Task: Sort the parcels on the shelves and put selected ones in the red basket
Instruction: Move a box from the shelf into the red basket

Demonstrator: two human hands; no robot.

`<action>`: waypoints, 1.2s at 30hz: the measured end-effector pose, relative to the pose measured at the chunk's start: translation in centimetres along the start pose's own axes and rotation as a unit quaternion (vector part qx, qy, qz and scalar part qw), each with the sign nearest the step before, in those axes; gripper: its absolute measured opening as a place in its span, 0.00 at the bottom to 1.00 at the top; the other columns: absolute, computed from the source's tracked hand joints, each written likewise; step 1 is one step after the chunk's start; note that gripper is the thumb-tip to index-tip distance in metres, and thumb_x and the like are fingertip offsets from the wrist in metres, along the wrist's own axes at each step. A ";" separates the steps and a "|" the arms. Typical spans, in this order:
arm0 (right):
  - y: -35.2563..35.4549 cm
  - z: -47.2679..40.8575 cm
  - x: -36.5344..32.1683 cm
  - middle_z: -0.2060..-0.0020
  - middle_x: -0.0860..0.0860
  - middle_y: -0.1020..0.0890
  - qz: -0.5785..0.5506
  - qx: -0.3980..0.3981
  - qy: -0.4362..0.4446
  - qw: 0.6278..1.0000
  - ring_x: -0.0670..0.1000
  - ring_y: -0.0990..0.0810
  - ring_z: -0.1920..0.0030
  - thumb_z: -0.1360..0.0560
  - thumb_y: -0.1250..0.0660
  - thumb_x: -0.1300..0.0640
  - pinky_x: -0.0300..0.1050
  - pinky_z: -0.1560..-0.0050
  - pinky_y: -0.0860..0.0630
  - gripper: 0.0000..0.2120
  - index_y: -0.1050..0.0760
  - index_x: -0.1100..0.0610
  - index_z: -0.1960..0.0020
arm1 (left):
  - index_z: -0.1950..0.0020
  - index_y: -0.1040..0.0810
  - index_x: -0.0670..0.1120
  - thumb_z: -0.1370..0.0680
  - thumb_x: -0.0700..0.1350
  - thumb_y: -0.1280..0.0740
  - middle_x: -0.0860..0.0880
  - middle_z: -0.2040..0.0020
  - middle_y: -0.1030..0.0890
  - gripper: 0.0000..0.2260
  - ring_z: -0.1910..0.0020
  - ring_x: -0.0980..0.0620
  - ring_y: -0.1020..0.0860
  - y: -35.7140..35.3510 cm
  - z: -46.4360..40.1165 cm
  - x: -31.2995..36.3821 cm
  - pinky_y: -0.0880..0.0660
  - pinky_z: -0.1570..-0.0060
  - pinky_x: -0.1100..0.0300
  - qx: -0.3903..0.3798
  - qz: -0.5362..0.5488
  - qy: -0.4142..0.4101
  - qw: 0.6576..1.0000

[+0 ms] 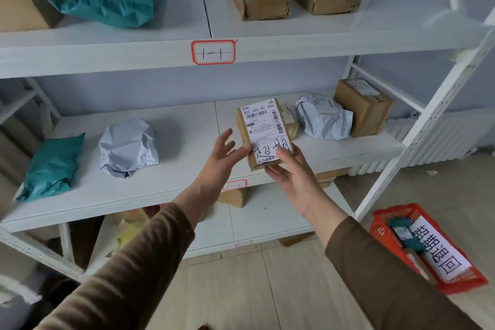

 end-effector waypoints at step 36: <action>34.7 10.9 -6.5 0.46 0.51 0.12 -0.060 0.354 0.029 0.933 0.52 0.15 0.41 0.19 0.31 0.53 0.55 0.31 0.24 0.15 0.26 0.54 0.34 | 0.36 0.30 0.47 0.17 0.50 0.33 0.49 0.46 0.12 0.12 0.46 0.49 0.16 -37.6 -5.0 -12.7 0.23 0.42 0.54 -0.248 0.081 0.154 0.953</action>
Point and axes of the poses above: each hand's wrist, its own z-axis away from the middle knuckle, its own y-axis out of the back of the hand, x = y × z, the point moved 8 cm from there along -z, towards the middle knuckle
